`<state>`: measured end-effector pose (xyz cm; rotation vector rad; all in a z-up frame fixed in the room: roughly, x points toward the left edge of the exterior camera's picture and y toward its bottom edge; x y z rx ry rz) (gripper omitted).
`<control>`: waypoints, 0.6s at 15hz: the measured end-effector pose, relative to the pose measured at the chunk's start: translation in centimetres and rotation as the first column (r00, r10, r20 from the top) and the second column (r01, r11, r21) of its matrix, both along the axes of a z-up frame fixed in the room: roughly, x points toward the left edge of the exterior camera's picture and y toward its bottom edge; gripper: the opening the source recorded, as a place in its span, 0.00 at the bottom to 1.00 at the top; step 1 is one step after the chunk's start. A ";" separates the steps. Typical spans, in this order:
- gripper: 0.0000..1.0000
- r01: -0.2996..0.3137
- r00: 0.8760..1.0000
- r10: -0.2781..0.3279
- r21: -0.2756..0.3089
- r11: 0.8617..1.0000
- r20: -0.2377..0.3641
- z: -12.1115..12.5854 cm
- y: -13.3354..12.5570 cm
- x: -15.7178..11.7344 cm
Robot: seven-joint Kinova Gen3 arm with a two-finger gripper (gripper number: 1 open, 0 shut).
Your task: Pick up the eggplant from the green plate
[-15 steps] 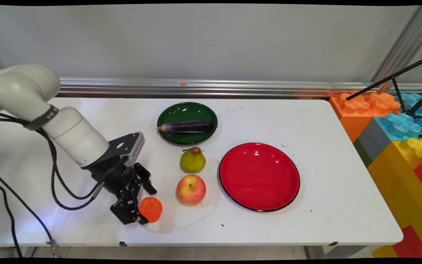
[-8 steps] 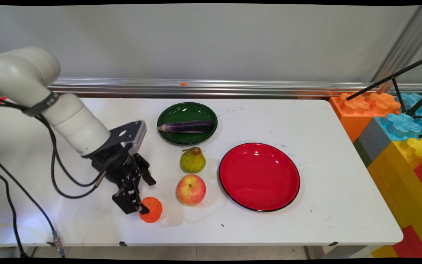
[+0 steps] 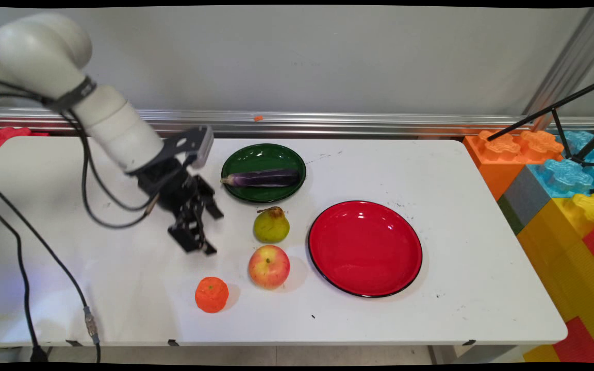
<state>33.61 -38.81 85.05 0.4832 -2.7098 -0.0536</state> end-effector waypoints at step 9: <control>1.00 -0.050 0.998 0.052 -0.085 0.995 0.019 1.4 -8.2 3.0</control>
